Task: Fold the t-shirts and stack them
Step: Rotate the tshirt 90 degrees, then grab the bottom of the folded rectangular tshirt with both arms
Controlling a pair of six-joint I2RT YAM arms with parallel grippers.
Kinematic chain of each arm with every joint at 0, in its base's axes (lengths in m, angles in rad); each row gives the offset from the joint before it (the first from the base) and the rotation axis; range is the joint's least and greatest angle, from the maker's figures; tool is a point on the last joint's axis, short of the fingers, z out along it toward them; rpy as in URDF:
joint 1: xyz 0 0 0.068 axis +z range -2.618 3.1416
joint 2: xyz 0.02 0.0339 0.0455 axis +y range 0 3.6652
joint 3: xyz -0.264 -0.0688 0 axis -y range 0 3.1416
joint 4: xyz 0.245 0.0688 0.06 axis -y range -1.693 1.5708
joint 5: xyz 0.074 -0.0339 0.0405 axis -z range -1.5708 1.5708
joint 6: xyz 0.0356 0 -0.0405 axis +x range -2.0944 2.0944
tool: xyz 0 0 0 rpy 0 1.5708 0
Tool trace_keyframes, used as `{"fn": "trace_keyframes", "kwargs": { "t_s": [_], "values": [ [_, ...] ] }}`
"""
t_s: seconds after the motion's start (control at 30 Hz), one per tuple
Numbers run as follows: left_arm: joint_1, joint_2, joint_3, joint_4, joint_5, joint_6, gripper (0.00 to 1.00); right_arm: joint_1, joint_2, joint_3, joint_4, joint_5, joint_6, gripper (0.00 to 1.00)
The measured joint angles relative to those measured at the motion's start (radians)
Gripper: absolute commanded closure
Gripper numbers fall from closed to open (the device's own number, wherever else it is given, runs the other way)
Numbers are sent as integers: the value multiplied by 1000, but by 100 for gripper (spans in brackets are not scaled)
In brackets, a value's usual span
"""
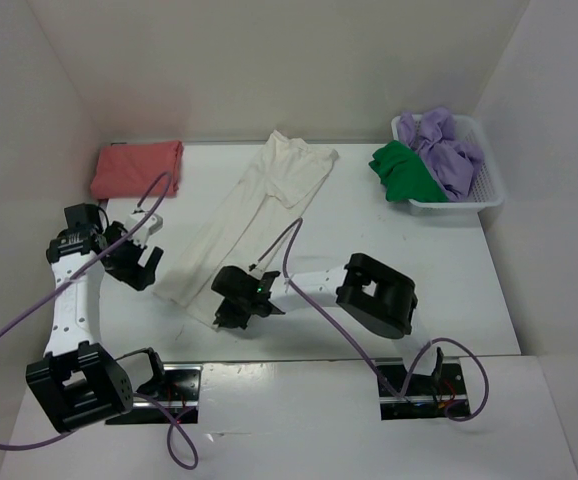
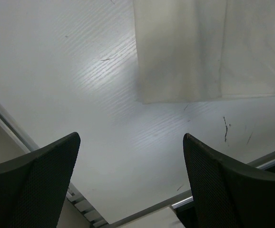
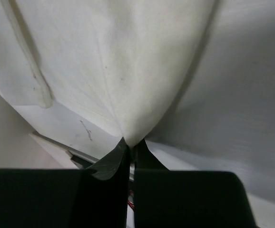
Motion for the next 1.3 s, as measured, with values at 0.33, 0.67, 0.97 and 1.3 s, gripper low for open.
{"fn": "trace_keyframes", "kwargs": {
  "t_s": [0.33,0.67,0.97,1.3],
  "values": [
    [-123,3,79,-50,-48,148,1,-114,-367,-392,-161,20,-106,96],
    [-610,-160,36,-53,-164,325,1,-174,-576,-467,-348,5,-367,42],
    [-866,-121,-156,30,-198,697,1,-211,-557,-432,-362,-44,-489,41],
    [-967,-22,-398,165,-146,1059,3,-253,-546,-426,-354,-58,-484,41]
  ]
}}
